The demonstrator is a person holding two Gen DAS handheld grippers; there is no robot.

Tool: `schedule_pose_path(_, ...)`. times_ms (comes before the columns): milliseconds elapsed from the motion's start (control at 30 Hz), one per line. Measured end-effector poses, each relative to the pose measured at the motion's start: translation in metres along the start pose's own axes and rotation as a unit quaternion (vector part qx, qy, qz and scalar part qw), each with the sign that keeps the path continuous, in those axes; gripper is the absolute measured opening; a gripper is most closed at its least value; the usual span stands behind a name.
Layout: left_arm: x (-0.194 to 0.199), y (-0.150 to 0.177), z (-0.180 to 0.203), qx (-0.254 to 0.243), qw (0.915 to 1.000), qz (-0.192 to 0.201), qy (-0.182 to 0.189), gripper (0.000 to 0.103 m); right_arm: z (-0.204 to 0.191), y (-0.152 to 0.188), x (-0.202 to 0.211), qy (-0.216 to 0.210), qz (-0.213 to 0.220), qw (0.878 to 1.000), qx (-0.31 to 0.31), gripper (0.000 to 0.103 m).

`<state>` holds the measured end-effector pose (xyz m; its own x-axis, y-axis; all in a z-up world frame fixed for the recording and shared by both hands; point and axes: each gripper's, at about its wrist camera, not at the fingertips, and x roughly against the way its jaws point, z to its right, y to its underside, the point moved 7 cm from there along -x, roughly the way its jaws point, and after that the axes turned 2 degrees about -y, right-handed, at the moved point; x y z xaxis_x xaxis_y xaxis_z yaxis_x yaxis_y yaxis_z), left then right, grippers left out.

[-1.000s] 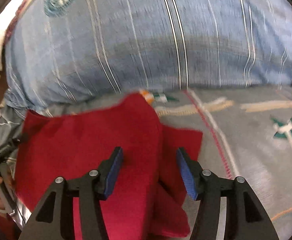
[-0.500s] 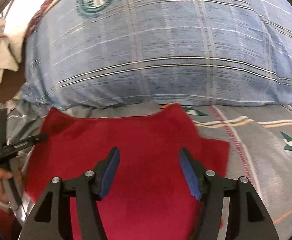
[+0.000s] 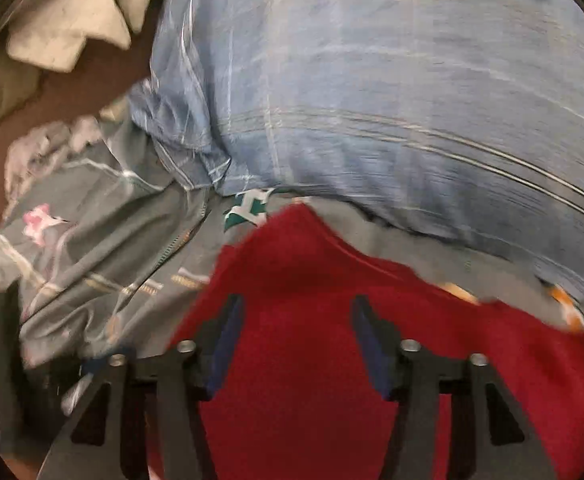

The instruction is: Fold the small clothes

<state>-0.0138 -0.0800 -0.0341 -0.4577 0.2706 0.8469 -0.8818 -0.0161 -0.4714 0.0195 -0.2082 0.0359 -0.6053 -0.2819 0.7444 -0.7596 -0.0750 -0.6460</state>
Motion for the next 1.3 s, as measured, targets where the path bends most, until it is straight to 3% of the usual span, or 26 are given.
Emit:
schedule_pose_path(200, -0.014, -0.01, -0.001, 0.001, 1.0, -0.006, 0.001, 0.083, 0.0, -0.008, -0.085, 0.022, -0.087, 0.996, -0.021, 0.055)
schedule_pose_path(267, -0.016, -0.012, 0.0, -0.002, 0.9999, -0.01, 0.003, 0.083, 0.0, -0.012, -0.092, 0.019, -0.073, 0.997, -0.027, 0.056)
schedule_pose_path(367, -0.016, -0.012, -0.001, 0.001, 0.9999, -0.01, 0.01, 0.083, -0.006, -0.014, -0.091, 0.029, -0.082, 0.996, -0.014, 0.056)
schedule_pose_path(467, -0.013, -0.01, -0.002, 0.0, 0.9999, -0.009, 0.012, 0.083, -0.011, -0.011, -0.078, 0.007, -0.088, 0.996, -0.032, 0.058)
schedule_pose_path(600, -0.013, -0.009, -0.002, 0.005, 0.9998, -0.009, 0.017, 0.083, -0.013, -0.009, -0.058, -0.017, -0.074, 0.994, -0.074, 0.082)
schedule_pose_path(1100, -0.014, -0.007, -0.003, 0.012, 0.9995, -0.015, 0.023, 0.086, -0.026, -0.003, -0.067, 0.048, -0.113, 0.992, -0.031, 0.088)
schedule_pose_path(1300, -0.012, -0.011, -0.017, 0.04, 0.9974, -0.031, 0.052, 0.088, -0.021, -0.004, -0.06, 0.06, -0.112, 0.991, -0.04, 0.088)
